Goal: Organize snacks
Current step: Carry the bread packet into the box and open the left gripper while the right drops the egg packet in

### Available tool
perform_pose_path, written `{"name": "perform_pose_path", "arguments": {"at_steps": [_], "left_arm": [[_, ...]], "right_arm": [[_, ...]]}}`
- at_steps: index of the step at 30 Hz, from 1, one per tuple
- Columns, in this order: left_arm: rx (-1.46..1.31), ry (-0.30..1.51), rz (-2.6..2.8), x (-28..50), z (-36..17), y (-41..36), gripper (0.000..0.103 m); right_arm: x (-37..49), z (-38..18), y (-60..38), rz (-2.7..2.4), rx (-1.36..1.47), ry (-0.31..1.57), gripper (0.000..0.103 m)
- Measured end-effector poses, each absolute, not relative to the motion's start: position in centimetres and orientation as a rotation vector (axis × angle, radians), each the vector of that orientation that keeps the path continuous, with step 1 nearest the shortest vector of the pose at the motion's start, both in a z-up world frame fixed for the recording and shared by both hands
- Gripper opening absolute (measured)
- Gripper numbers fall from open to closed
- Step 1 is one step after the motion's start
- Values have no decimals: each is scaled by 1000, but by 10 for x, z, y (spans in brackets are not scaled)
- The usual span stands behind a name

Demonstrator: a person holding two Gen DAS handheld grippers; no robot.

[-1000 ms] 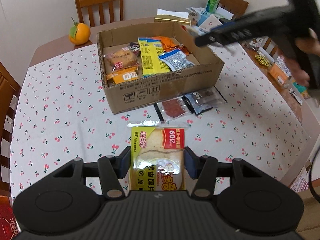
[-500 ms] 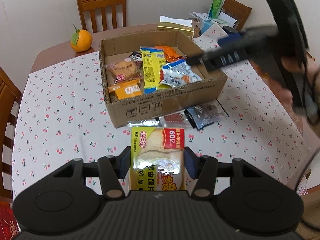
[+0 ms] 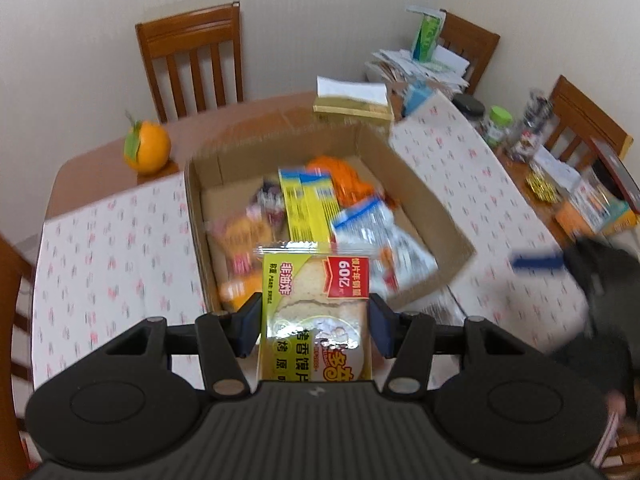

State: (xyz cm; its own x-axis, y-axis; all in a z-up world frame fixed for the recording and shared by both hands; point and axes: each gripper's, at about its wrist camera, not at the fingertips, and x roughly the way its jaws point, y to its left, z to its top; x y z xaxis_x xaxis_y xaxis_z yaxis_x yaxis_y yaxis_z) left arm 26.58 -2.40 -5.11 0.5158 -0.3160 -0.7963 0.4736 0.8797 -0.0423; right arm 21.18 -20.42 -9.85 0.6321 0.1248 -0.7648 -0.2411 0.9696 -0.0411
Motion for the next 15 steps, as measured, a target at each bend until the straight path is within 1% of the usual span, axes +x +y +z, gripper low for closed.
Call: {"name": "perform_pose_path", "arguments": {"at_steps": [6,13,14,15], "left_arm": [[190,890,-445,337,-55,-42,54],[184,896,-358,396,-77,-48,54],[181,901,-357,401,-80,-49,55],[181,895,-344,404,-81,-48,61]], "right_arm": [[202,-109,-211,181,-108,891,103],[198,-113,-225,122,-84,907,103],[198,-114,-227,113,-81,913,103],[198,-115,-229,109,-79,917,103]]}}
